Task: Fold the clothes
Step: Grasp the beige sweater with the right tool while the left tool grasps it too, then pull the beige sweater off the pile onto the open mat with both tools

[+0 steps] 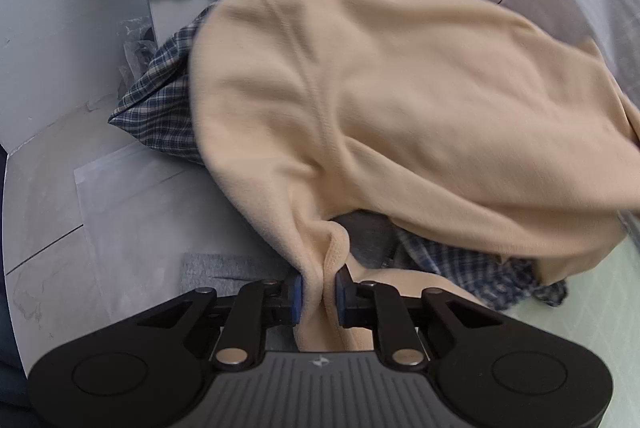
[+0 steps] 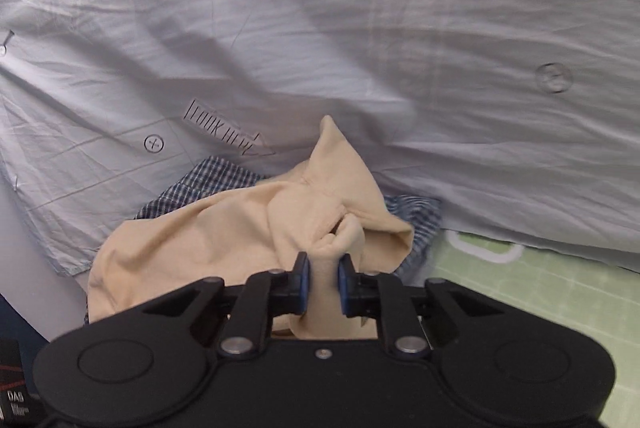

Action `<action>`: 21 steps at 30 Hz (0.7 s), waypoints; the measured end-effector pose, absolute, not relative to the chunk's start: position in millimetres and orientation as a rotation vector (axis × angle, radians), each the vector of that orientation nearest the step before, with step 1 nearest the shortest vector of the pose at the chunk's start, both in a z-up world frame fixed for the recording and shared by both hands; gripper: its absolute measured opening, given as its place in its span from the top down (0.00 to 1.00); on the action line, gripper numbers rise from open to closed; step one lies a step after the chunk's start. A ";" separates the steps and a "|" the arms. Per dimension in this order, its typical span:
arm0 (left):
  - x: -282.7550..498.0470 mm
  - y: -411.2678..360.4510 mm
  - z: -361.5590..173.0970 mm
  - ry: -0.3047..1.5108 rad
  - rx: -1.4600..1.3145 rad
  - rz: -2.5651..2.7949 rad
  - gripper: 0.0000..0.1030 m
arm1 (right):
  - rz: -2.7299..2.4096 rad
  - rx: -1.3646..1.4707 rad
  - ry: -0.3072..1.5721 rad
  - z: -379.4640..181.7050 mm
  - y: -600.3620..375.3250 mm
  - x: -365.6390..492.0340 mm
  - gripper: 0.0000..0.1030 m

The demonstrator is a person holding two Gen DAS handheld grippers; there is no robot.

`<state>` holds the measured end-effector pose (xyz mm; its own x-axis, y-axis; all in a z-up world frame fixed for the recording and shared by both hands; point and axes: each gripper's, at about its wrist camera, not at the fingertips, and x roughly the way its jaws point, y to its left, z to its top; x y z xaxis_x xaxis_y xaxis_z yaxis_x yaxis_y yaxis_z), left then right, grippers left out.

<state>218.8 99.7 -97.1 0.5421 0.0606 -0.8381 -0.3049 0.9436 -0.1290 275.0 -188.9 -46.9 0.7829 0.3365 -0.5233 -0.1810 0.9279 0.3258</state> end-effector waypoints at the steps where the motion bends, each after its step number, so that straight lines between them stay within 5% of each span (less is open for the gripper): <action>1: 212.8 97.3 -93.0 0.971 -0.278 0.203 0.85 | 0.253 0.273 0.603 -43.3 -198.5 259.1 0.86; 15: 98.9 -4.9 -87.4 1.029 -0.222 -0.185 0.86 | -0.384 0.439 0.705 -47.1 -359.9 -59.5 0.86; 21: 43.4 -50.5 -94.2 1.079 -0.197 -0.238 0.82 | -0.443 0.490 0.791 -65.6 -388.9 -147.7 0.79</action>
